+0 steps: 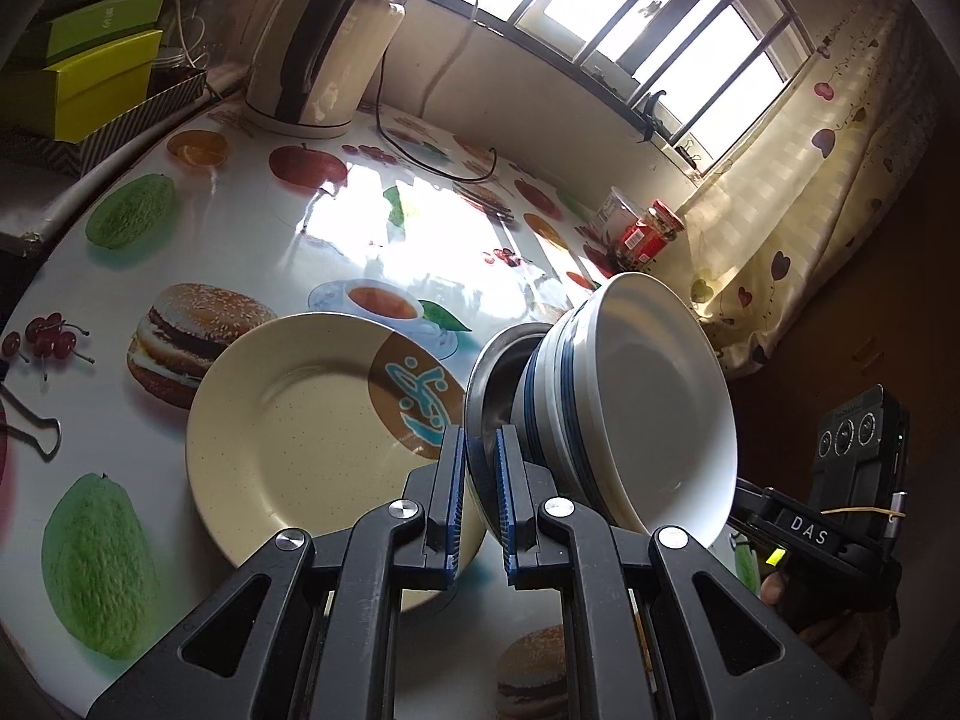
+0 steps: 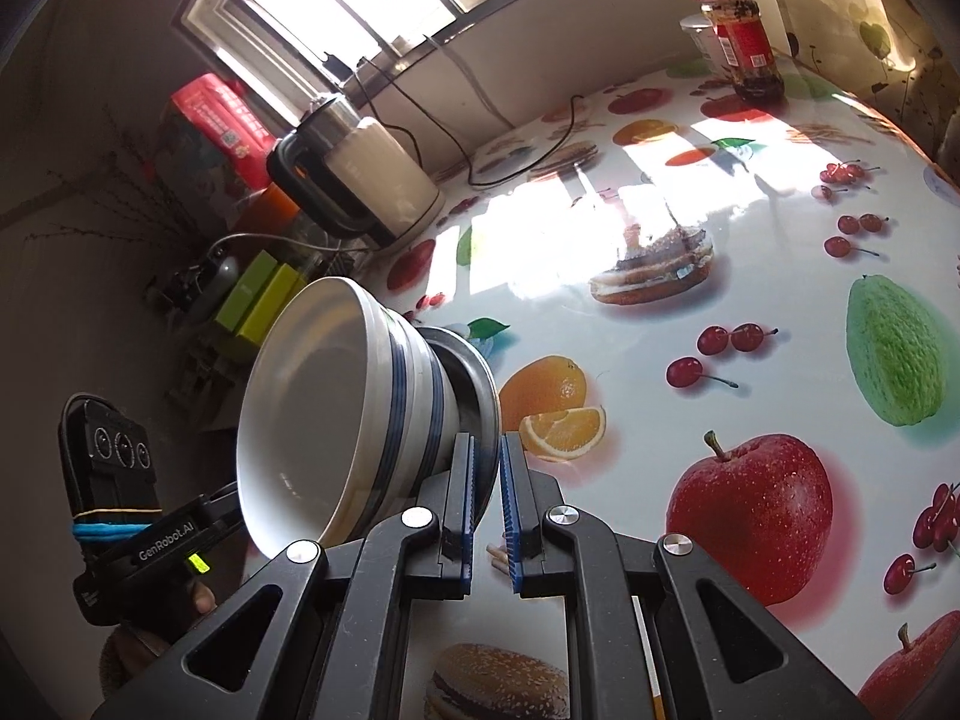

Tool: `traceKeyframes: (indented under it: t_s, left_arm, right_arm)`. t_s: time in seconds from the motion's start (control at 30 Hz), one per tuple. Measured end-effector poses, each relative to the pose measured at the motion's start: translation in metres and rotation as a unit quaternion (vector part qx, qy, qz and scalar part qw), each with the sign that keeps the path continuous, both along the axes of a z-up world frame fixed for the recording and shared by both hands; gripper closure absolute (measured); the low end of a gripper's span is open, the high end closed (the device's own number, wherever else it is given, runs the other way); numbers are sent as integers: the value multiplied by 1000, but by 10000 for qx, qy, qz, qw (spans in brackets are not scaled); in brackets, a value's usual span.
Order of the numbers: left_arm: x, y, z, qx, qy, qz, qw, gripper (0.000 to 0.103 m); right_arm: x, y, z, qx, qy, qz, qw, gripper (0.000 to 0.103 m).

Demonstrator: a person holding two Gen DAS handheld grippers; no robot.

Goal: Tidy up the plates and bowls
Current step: 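Carry the nested bowl stack with both tools over the beige plates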

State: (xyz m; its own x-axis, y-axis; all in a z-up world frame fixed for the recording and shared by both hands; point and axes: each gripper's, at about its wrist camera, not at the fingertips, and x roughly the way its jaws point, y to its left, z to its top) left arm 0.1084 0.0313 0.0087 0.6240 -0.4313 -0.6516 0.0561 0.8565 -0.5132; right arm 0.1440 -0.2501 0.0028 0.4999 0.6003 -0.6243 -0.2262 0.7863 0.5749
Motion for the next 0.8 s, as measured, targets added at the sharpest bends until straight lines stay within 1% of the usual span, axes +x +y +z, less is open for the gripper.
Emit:
traceKeyframes:
  t_s: [0.27,0.8]
  left_arm:
    - [-1,26,-1,-5,0,244,9997,94]
    - [-4,64,-13,26,118,569,9983,94]
  right_arm:
    - [13,28,1,14,17,215,9998,93]
    - [29,72,-11,-75,171,561,9982,93]
